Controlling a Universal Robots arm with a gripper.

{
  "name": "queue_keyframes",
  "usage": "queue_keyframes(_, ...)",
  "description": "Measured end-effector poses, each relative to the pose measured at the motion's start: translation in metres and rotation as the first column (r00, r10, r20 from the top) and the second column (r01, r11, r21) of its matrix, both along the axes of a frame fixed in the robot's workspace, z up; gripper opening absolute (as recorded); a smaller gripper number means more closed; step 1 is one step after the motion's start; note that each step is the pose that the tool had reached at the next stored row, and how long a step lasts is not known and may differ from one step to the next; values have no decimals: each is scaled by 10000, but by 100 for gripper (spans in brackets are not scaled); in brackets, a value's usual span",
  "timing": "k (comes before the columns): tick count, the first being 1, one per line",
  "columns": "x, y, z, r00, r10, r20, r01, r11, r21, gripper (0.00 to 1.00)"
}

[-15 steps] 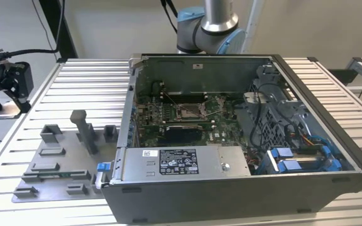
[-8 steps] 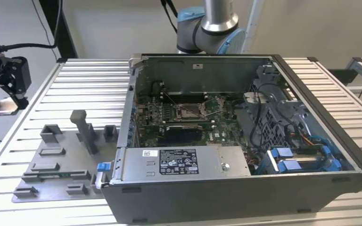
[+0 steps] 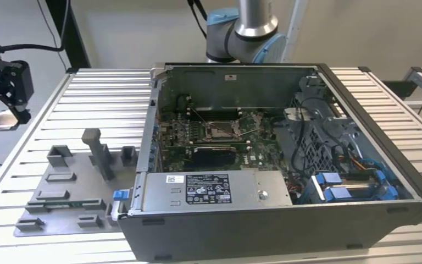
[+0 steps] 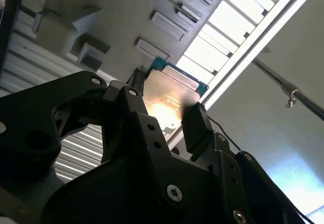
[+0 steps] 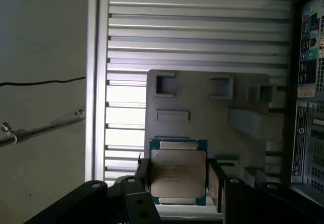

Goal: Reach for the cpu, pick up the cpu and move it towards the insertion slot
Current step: 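Pick up the cpu and move it towards the insertion slot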

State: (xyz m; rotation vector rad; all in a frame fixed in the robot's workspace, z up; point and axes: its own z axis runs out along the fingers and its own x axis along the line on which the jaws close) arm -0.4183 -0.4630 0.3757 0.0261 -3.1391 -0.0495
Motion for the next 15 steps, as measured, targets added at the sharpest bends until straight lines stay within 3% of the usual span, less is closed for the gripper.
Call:
queue_keyframes(9,0,0,75,10000,0,0,0,10000,0,0)
queue_keyframes(15,0,0,163,10000,0,0,0,10000,-1,0)
